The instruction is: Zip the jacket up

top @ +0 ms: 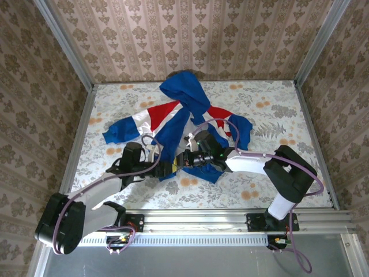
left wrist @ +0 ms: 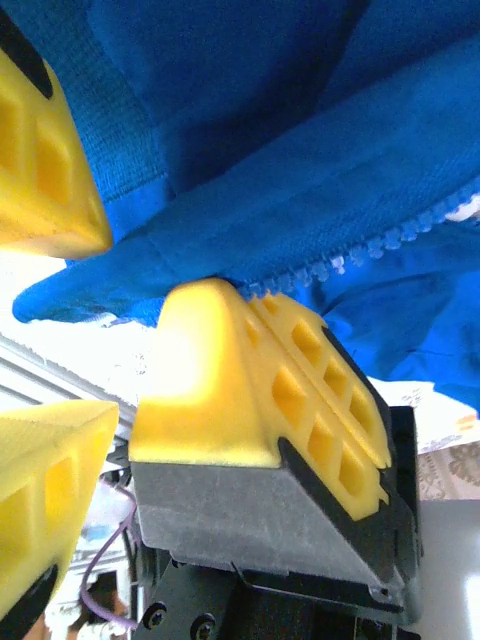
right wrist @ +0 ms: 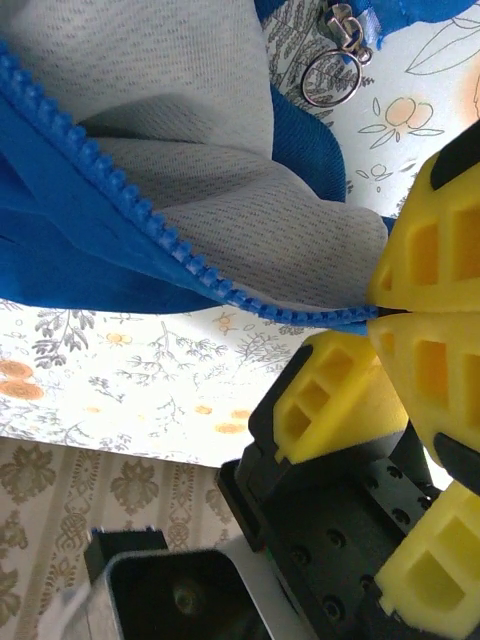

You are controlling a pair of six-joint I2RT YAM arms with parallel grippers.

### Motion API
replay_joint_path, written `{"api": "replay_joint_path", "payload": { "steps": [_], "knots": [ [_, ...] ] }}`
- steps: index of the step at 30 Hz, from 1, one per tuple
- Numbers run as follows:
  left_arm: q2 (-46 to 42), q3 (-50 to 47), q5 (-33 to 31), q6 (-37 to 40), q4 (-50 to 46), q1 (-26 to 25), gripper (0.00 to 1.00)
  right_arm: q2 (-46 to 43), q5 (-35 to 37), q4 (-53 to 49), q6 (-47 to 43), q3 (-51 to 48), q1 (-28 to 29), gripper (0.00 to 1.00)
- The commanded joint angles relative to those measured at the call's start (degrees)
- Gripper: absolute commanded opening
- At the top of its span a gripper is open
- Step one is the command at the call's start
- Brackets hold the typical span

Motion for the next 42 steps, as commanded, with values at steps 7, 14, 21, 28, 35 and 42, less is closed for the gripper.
{"api": "replay_joint_path", "payload": {
  "steps": [7, 14, 21, 28, 35, 42],
  "knots": [
    [-3.4, -1.6, -4.1, -6.6, 1.4, -0.1, 0.37, 0.5, 2.4, -3.4, 4.0, 1.8, -0.5, 0.00],
    [-7.1, 1.9, -12.6, -7.3, -8.8, -3.8, 0.42, -1.2, 4.9, -12.2, 5.2, 4.7, -0.5, 0.00],
    [-12.1, 4.9, -21.8, -10.1, -15.1, -9.9, 0.28, -3.0, 6.5, -17.2, 6.3, 6.1, -0.5, 0.00],
    [-8.6, 3.9, -24.3, -14.8, -9.9, -14.6, 0.24, -4.0, 6.8, -18.8, 8.5, 6.7, -0.3, 0.00],
    [-6.9, 2.9, -25.9, -16.8, -8.1, -16.1, 0.34, -4.9, 7.2, -19.5, 9.1, 6.7, -0.2, 0.00],
    [-7.8, -1.0, -25.8, -20.8, -1.4, -15.9, 0.37, -3.8, 5.0, -16.3, 10.9, 5.9, -0.1, 0.00]
  ]
}}
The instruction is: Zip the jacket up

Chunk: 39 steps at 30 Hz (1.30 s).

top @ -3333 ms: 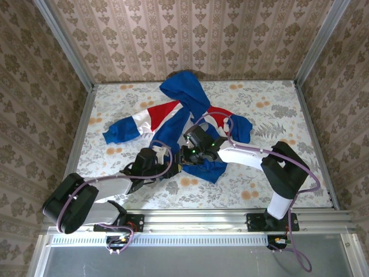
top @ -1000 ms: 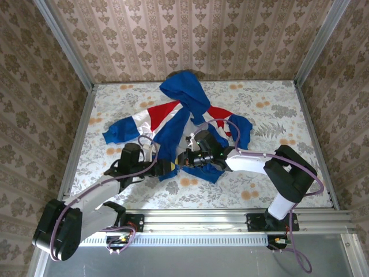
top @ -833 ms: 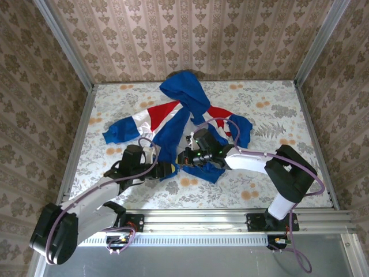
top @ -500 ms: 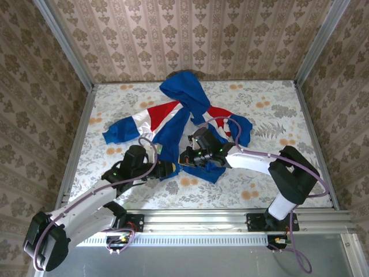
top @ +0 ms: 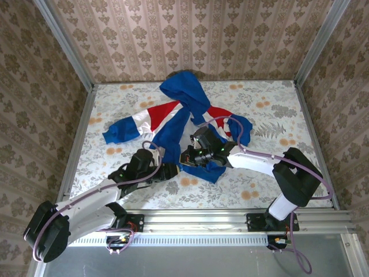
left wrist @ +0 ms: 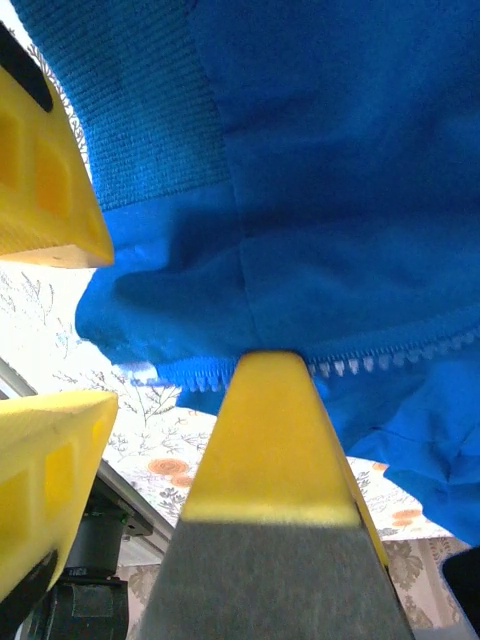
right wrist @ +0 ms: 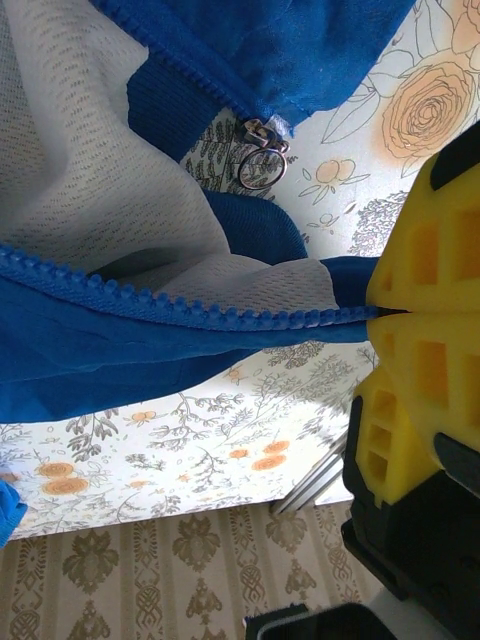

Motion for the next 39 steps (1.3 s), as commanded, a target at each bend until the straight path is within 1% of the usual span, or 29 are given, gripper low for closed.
{"api": "replay_joint_path", "payload": {
  "steps": [1, 5, 9, 11, 15, 19, 23, 34, 39],
  "knots": [
    [-0.5, -2.0, -0.3, -2.9, 5.2, -0.2, 0.36, -0.2, -1.0, 1.9, 2.1, 0.6, 0.2, 0.00],
    [-0.5, -2.8, 0.0, -3.0, 6.4, 0.0, 0.31, 0.0, -1.2, 2.2, 2.4, 0.6, 0.5, 0.00],
    [-0.7, -3.8, 0.7, -3.6, 8.4, 0.3, 0.29, 0.2, -1.3, 2.1, 2.4, 0.7, 0.6, 0.00],
    [-1.0, -3.9, 1.4, -3.7, 8.9, 0.6, 0.31, 0.3, -1.3, 2.1, 2.4, 0.6, 0.7, 0.00],
    [-2.8, -3.4, 2.2, -2.9, 6.8, 1.6, 0.37, 0.3, -1.2, 2.0, 2.2, 0.4, 0.7, 0.00],
    [-5.1, -2.3, 2.1, -1.8, 2.9, 2.6, 0.37, 0.2, -1.2, 1.9, 2.2, 0.5, 0.8, 0.00],
    [-4.7, -2.4, 2.5, -2.0, 3.4, 2.9, 0.33, 0.5, -1.4, 2.1, 2.3, 0.7, 1.0, 0.00],
    [-0.1, -2.6, 4.5, -3.0, 9.1, 3.3, 0.30, 1.2, -2.3, 2.1, 2.3, 1.3, 1.1, 0.00],
    [-0.1, -3.1, 4.9, -3.0, 9.9, 3.8, 0.25, 1.4, -2.6, 2.5, 2.4, 1.2, 1.1, 0.00]
  ]
}}
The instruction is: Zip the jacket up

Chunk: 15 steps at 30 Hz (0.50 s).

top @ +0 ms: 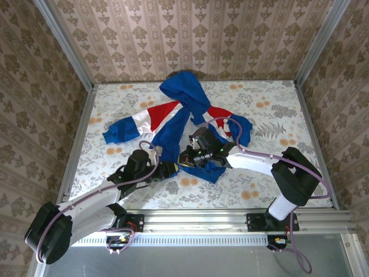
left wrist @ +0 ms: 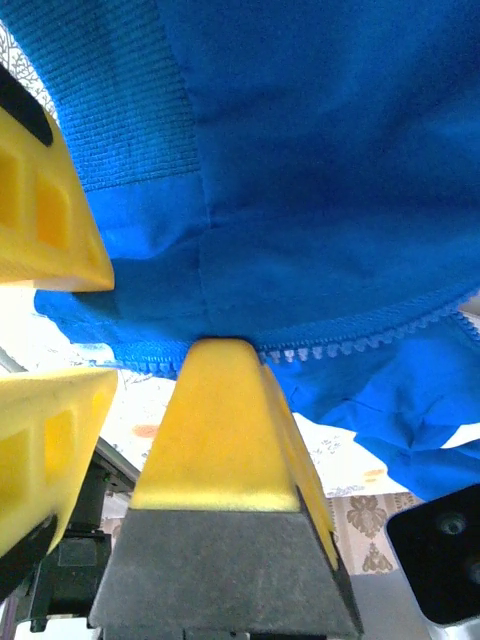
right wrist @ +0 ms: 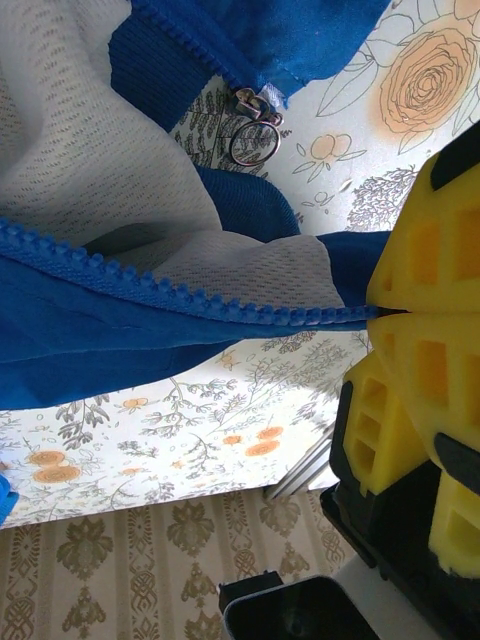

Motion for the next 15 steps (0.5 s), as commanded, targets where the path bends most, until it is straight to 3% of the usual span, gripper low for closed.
{"api": "replay_joint_path", "payload": {
  "steps": [1, 15],
  "knots": [
    [0.1, -0.1, 1.2, -0.1, 2.2, 0.4, 0.24, 0.7, -1.3, 1.2, 1.0, 1.3, 0.4, 0.00],
    [0.0, -2.0, 1.4, -1.6, 3.4, 0.5, 0.33, 1.4, -1.4, 1.9, 1.5, 1.1, 0.4, 0.00]
  ]
}}
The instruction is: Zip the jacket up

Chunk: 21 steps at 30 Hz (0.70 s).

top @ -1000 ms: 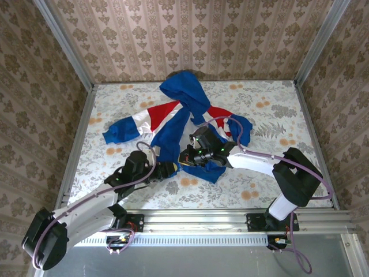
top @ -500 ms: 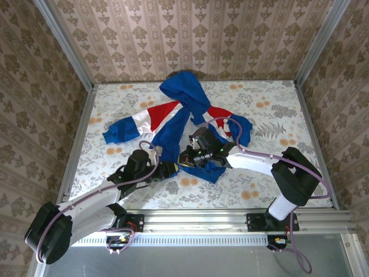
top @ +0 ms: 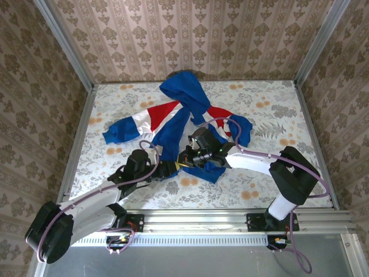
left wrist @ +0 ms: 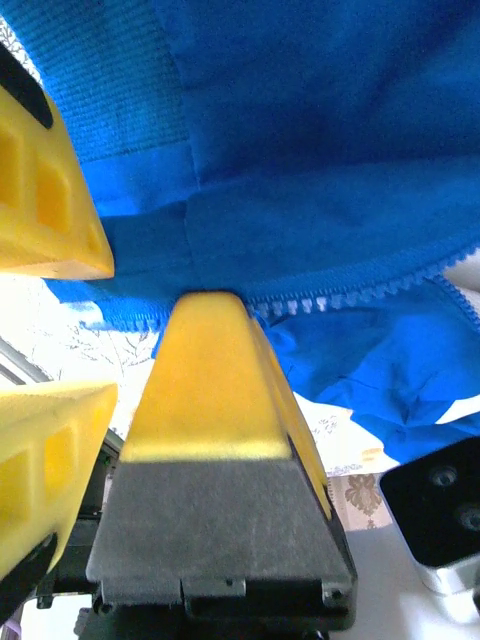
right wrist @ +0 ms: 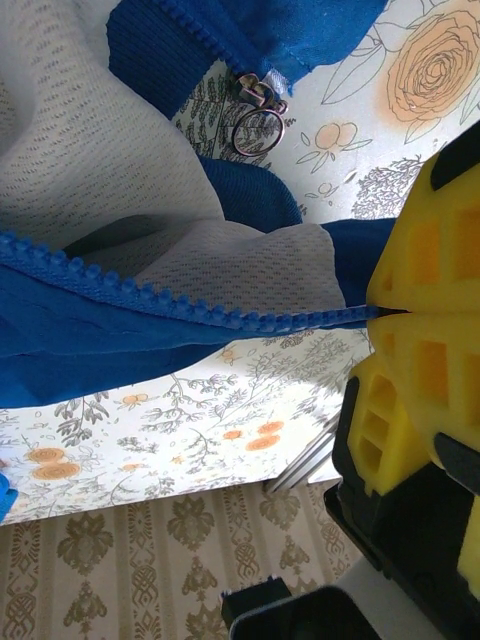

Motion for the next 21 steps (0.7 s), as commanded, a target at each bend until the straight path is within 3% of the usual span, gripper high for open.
{"api": "replay_joint_path", "payload": {
  "steps": [1, 21],
  "knots": [
    [-0.7, -1.2, -0.2, -0.9, -0.3, 0.3, 0.33, 0.5, -0.7, 0.5, 0.5, 1.0, 0.3, 0.00],
    [0.7, -2.8, 0.1, -2.0, 4.7, 0.0, 0.27, 0.6, -1.1, 1.8, 1.5, 0.4, 0.4, 0.00]
  ]
}}
